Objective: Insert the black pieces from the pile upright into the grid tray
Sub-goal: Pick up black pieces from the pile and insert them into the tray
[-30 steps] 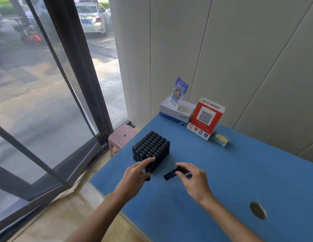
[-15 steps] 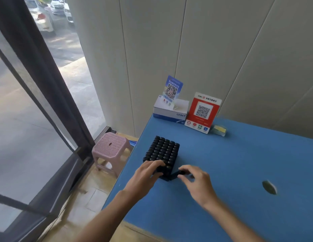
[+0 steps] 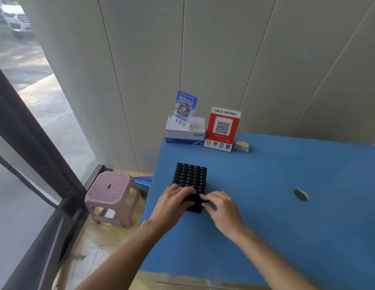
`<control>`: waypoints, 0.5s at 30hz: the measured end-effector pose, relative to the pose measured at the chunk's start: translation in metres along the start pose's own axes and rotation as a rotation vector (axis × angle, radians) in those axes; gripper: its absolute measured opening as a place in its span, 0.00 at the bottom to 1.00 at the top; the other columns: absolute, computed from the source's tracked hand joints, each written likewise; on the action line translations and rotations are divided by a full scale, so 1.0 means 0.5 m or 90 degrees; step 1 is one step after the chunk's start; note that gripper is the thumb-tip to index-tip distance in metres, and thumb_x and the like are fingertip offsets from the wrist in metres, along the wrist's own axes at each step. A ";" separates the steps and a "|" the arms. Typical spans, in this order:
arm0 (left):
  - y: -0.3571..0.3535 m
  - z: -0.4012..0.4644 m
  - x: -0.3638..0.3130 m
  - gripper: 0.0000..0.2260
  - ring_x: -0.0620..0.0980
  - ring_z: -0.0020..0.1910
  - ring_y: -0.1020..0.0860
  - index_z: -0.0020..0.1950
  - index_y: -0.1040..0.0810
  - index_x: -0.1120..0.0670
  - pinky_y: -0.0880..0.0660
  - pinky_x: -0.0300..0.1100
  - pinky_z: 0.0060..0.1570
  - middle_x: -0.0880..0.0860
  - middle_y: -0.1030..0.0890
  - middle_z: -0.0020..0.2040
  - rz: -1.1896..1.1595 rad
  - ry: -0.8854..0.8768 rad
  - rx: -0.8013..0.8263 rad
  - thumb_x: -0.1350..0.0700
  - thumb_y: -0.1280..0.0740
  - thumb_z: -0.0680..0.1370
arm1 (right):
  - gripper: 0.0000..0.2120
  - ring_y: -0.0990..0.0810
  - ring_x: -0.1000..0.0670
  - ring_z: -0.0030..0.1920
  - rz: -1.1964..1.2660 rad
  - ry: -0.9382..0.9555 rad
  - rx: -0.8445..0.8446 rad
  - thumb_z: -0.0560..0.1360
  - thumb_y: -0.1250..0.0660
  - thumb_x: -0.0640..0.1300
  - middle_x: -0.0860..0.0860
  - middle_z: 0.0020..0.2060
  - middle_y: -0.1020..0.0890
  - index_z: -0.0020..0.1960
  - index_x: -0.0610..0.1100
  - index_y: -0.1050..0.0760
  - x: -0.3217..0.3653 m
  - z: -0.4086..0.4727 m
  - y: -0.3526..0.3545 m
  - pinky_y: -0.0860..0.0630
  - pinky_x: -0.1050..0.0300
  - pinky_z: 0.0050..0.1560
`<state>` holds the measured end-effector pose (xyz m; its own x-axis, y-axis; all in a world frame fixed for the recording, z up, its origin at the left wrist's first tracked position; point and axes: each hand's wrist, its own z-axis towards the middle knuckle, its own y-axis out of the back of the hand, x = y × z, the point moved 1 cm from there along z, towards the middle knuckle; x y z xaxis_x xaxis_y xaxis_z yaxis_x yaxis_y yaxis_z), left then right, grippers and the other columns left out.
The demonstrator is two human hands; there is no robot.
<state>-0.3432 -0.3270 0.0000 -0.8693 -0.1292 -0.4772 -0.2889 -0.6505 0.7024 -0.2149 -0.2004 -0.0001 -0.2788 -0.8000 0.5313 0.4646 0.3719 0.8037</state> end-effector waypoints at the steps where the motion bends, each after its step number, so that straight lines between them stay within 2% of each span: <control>1: 0.000 0.002 0.002 0.15 0.45 0.45 0.30 0.52 0.25 0.50 0.33 0.35 0.43 0.49 0.20 0.41 -0.003 -0.001 0.000 0.57 0.26 0.68 | 0.11 0.23 0.49 0.45 -0.004 0.005 -0.005 0.72 0.29 0.40 0.54 0.44 0.18 0.54 0.47 0.19 0.003 -0.001 -0.001 0.26 0.56 0.42; 4: -0.006 0.002 0.013 0.10 0.46 0.46 0.29 0.49 0.25 0.50 0.32 0.37 0.44 0.47 0.20 0.44 -0.008 -0.012 0.011 0.55 0.29 0.69 | 0.12 0.24 0.49 0.41 -0.028 0.029 -0.018 0.70 0.27 0.38 0.53 0.40 0.20 0.53 0.47 0.19 0.011 -0.001 -0.003 0.30 0.61 0.38; 7: -0.017 -0.001 0.029 0.07 0.46 0.46 0.28 0.46 0.21 0.53 0.30 0.40 0.45 0.46 0.19 0.45 -0.002 -0.026 0.018 0.54 0.30 0.70 | 0.12 0.24 0.50 0.40 -0.047 0.038 -0.031 0.69 0.26 0.38 0.54 0.40 0.20 0.52 0.47 0.19 0.014 0.001 -0.009 0.30 0.63 0.39; 11: -0.020 0.004 0.031 0.07 0.46 0.46 0.28 0.47 0.21 0.52 0.31 0.40 0.46 0.46 0.19 0.46 0.008 -0.035 0.020 0.53 0.31 0.71 | 0.14 0.23 0.50 0.45 -0.051 0.031 -0.040 0.69 0.27 0.39 0.55 0.44 0.19 0.54 0.47 0.22 0.015 0.000 -0.013 0.24 0.57 0.41; 15: -0.018 0.004 0.031 0.08 0.46 0.47 0.28 0.47 0.20 0.51 0.33 0.39 0.45 0.46 0.20 0.46 0.034 -0.051 0.007 0.49 0.35 0.73 | 0.12 0.23 0.51 0.42 -0.063 0.045 -0.054 0.67 0.25 0.39 0.56 0.42 0.19 0.49 0.47 0.22 0.013 -0.001 -0.012 0.23 0.58 0.38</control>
<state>-0.3550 -0.3216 -0.0125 -0.9125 -0.1027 -0.3961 -0.2458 -0.6364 0.7311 -0.2192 -0.2081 -0.0014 -0.2688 -0.8627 0.4284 0.5084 0.2506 0.8238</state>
